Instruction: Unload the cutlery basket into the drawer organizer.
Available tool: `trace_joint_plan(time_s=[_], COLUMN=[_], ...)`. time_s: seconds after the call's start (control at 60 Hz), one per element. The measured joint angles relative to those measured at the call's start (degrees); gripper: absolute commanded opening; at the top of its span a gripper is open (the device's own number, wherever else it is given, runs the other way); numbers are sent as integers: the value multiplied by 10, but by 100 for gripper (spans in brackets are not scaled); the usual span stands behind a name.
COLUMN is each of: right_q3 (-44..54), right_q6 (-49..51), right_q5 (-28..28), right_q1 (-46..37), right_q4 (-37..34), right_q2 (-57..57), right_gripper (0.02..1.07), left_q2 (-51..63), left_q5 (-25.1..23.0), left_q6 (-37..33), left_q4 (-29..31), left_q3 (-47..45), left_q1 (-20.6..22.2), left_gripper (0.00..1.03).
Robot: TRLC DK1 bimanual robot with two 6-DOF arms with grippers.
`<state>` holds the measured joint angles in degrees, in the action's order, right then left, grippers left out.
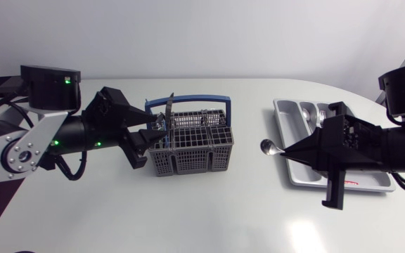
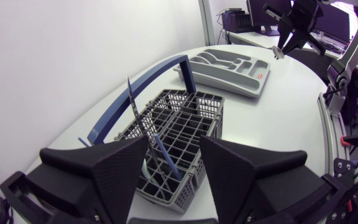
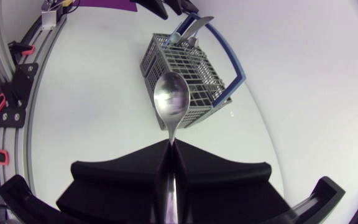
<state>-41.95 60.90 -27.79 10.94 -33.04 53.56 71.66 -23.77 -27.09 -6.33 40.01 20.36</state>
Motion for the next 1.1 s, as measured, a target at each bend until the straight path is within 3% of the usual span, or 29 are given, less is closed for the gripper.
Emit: trace_joint_plan(time_s=[0.283, 0.483, 0.7, 1.05, 1.1], right_q3=[-23, -47, -84, -137, -142], right_q6=[131, 232, 309, 438, 460], right_q5=[-47, -53, -52, -15, -6], right_q1=[-113, -170, -226, -317, -330], right_q4=[-66, -107, -129, -135, -134], right_q2=[57, 99, 154, 260, 280], right_gripper=[8, 8, 8, 8, 8], left_q2=[48, 60, 73, 80, 80], left_q5=[5, 6, 6, 6, 6], left_q6=[0, 1, 11, 27, 31], left_q4=[-82, -115, -136, -142, -142], left_q3=[-20, -26, -28, -30, -30], left_q1=[-5, -9, -8, -8, -8], left_gripper=[58, 36, 20, 20, 14])
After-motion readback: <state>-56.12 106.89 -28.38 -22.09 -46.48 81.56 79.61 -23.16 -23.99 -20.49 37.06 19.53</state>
